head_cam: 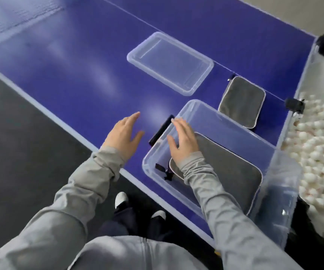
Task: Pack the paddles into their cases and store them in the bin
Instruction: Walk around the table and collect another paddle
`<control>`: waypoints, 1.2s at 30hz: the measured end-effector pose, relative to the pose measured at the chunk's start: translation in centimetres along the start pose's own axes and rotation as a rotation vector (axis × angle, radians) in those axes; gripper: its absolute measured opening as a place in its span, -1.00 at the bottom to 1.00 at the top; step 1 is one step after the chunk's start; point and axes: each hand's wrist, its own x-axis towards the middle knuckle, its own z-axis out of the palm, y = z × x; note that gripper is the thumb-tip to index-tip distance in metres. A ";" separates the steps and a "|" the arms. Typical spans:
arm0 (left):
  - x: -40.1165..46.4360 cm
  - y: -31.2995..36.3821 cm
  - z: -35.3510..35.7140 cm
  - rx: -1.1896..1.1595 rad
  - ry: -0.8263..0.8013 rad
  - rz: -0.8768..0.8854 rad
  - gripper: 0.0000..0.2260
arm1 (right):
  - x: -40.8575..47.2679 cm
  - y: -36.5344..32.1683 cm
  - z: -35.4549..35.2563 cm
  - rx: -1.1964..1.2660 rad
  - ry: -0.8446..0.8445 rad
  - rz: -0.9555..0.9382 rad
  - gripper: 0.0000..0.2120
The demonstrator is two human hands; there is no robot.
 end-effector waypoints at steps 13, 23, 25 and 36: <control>-15.4 -24.0 -1.6 0.008 -0.300 -0.746 -0.58 | -0.5 -13.3 20.4 -0.462 -0.831 -0.321 -0.56; -28.9 -36.7 -5.0 -0.065 -0.497 -1.080 -0.55 | -2.7 -19.5 32.7 -0.783 -1.245 -0.158 -0.57; -30.6 -38.5 -6.2 -0.081 -0.494 -1.160 -0.55 | -1.8 -20.9 34.2 -0.819 -1.257 -0.183 -0.58; -28.3 -46.6 -12.8 -0.168 -0.494 -1.296 -0.57 | 5.8 -28.4 44.4 -0.922 -1.403 -0.324 -0.59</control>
